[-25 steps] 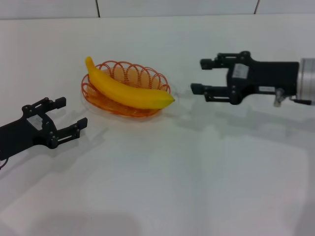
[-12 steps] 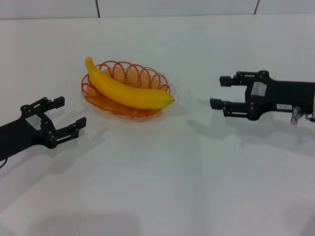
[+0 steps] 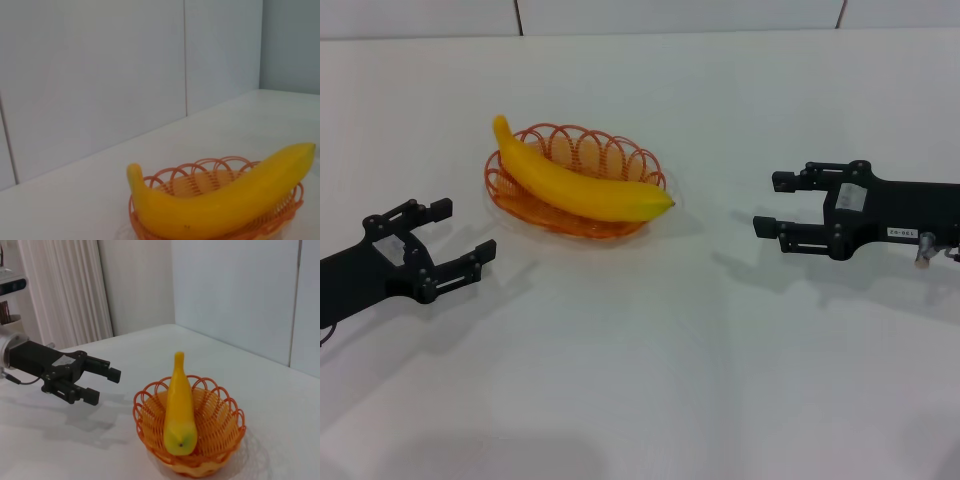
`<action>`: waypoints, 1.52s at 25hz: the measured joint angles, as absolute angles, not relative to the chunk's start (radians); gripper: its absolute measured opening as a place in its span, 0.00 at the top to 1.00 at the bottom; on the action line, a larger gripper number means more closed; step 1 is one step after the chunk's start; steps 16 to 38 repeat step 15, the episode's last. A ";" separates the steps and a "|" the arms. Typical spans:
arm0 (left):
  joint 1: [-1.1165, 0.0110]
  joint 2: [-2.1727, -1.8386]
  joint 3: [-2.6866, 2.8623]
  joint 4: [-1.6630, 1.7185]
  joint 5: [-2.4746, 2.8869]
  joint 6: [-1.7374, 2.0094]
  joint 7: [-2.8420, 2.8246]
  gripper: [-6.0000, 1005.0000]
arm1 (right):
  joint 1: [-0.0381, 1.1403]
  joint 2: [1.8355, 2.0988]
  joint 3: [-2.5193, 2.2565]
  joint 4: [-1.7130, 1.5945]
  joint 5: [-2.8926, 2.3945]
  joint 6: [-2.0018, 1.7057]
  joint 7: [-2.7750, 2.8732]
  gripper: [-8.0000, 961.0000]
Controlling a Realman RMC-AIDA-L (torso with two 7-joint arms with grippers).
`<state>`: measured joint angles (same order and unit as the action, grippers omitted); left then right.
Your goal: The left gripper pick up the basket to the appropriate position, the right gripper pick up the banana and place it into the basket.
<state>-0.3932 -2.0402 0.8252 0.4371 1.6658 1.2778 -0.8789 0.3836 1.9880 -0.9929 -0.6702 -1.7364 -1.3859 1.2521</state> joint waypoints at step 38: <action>-0.391 -2.040 0.825 0.437 1.666 1.278 -0.879 0.18 | 0.364 1.991 -0.952 -0.667 -1.737 -1.389 1.223 0.28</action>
